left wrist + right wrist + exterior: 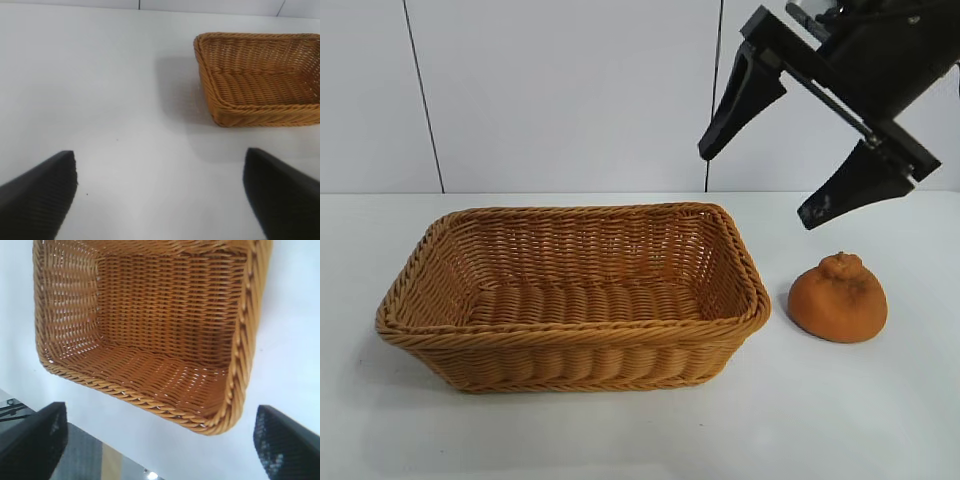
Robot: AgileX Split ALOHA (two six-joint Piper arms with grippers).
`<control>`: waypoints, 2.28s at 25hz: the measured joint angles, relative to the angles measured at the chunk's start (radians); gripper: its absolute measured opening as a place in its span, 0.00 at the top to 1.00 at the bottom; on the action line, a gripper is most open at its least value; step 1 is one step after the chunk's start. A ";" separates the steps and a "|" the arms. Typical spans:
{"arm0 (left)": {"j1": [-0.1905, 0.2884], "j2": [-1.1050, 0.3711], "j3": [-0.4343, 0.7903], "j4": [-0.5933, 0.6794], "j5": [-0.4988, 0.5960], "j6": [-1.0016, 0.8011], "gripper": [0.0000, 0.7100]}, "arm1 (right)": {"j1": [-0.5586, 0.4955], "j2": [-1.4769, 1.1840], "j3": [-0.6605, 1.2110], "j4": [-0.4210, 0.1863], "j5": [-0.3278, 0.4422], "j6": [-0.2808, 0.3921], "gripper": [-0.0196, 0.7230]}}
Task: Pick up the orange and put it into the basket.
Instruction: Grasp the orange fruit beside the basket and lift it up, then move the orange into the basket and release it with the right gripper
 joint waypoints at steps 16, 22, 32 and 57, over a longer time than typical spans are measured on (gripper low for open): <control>0.000 0.000 0.000 0.000 0.000 0.000 0.09 | -0.104 0.097 -0.142 -0.430 0.029 0.233 0.04; 0.000 0.000 0.000 0.001 0.000 0.000 0.09 | -0.111 0.209 -0.143 -0.399 -0.016 0.213 0.04; 0.000 0.000 0.000 0.001 0.000 0.000 0.09 | -0.111 0.413 -0.144 -0.398 -0.116 0.212 0.05; 0.000 0.000 0.000 0.000 0.000 0.000 0.09 | -0.097 0.017 -0.145 -0.329 -0.026 0.147 0.92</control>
